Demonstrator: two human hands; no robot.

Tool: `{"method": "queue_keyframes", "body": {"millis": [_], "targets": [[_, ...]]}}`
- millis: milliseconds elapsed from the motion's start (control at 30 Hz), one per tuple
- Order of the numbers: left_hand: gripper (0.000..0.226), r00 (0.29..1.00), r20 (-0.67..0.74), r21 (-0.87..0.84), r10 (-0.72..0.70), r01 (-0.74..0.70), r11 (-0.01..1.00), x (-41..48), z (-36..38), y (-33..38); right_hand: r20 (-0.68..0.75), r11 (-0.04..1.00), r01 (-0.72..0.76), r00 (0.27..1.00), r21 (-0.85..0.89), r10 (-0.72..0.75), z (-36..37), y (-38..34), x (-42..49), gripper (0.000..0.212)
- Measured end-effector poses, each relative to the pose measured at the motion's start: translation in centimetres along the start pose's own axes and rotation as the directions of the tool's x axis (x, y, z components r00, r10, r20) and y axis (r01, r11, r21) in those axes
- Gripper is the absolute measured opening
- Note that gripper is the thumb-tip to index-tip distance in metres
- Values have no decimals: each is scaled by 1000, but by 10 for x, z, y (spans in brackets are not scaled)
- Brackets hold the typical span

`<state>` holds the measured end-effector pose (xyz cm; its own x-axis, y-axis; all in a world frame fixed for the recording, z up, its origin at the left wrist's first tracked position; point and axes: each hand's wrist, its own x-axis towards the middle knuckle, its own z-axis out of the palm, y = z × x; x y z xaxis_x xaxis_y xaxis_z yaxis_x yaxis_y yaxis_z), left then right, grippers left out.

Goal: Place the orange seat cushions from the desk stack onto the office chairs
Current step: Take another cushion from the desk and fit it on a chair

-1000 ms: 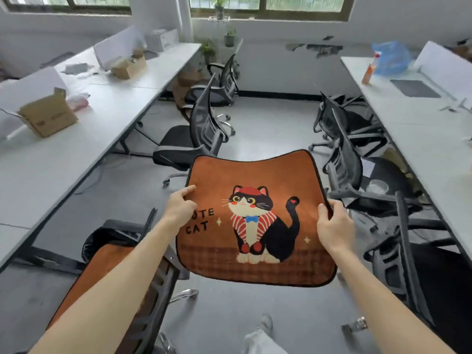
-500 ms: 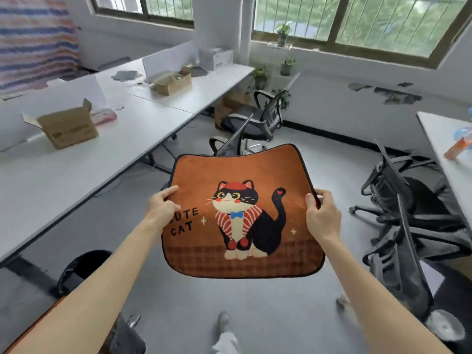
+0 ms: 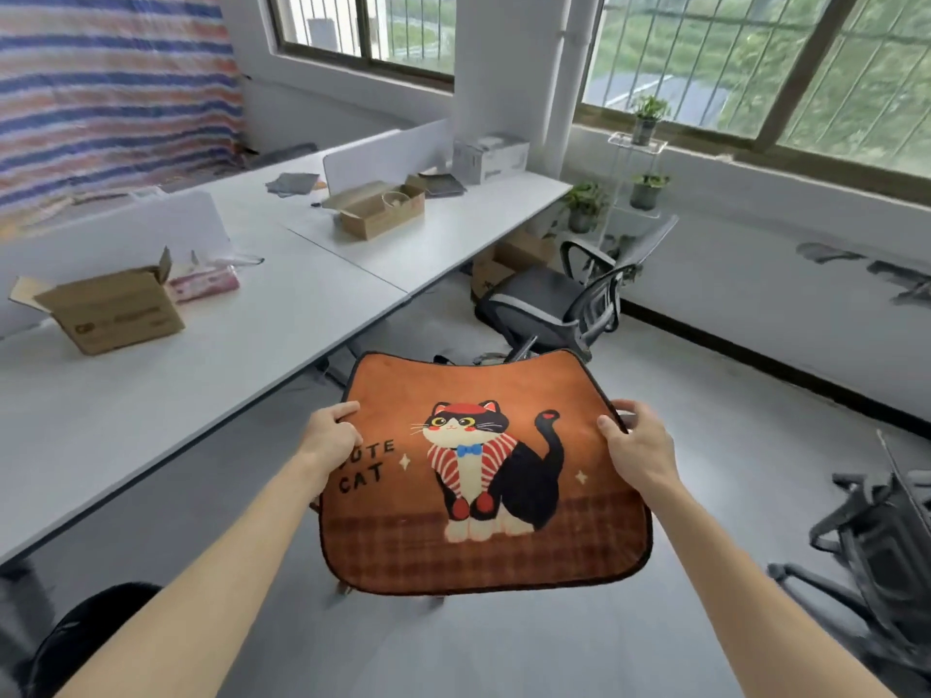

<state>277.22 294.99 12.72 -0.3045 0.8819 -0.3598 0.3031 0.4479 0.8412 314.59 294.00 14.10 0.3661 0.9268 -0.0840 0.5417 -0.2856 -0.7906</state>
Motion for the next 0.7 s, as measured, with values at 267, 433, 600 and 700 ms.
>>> {"method": "queue_keyframes", "body": {"millis": [267, 433, 600, 700], "targets": [[64, 955, -224, -130, -196, 170, 977, 81, 65, 22, 218, 986, 168, 963, -16, -160, 46, -27, 183, 31], [67, 893, -348, -155, -287, 247, 957, 111, 78, 27, 323, 965, 259, 918, -51, -229, 79, -65, 255, 34], [65, 851, -397, -166, -344, 302, 939, 155, 63, 17, 449, 928, 357, 850, -108, -275, 148, -101, 314, 34], [65, 822, -383, -166, -421, 387, 907, 185, 56, -4, 542, 906, 367, 815, -210, -205, 197, -109, 336, 35]]}}
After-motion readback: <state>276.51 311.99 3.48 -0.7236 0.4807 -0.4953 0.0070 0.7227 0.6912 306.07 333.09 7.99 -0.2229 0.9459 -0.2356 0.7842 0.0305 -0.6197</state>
